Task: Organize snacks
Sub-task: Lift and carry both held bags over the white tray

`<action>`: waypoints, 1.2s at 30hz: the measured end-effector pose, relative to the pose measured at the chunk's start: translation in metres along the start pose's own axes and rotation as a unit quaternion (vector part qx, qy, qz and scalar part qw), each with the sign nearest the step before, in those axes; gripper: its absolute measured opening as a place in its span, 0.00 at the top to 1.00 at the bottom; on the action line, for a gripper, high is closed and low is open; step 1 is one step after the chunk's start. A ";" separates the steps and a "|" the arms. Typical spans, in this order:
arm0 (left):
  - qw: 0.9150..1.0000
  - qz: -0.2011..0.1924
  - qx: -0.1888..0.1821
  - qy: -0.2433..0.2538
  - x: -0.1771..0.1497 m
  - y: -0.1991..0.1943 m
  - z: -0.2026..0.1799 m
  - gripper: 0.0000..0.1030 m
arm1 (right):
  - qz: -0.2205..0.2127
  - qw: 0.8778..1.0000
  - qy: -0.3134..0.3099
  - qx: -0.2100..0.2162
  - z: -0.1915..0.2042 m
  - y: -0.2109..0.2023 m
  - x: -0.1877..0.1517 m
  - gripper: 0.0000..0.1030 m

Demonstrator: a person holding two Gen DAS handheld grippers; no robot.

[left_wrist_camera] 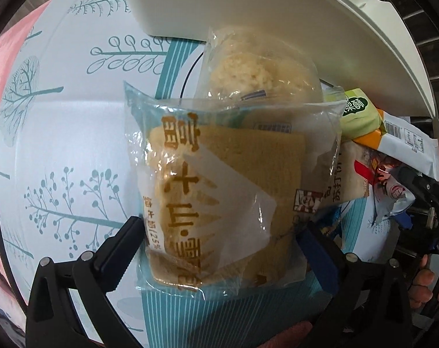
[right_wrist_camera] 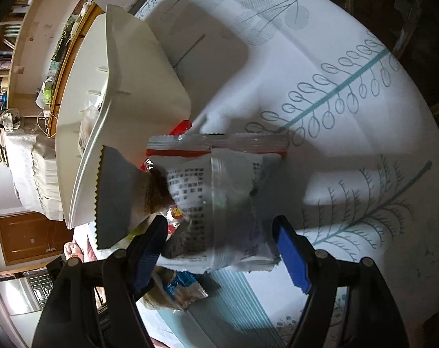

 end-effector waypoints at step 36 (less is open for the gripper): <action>0.992 -0.080 0.041 -0.087 -0.049 -0.018 0.023 0.13 | 0.009 0.996 -0.054 -0.077 -0.014 -0.020 -0.023 0.46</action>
Point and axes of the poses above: each gripper's, at about its wrist camera, not at the fingertips, and y roughly the way its jaws point, z to its left, x to its top, the point moved 10 cm from there along y, roughly the way its jaws point, and after that the axes turned 10 degrees about z, right-handed, at the moved point
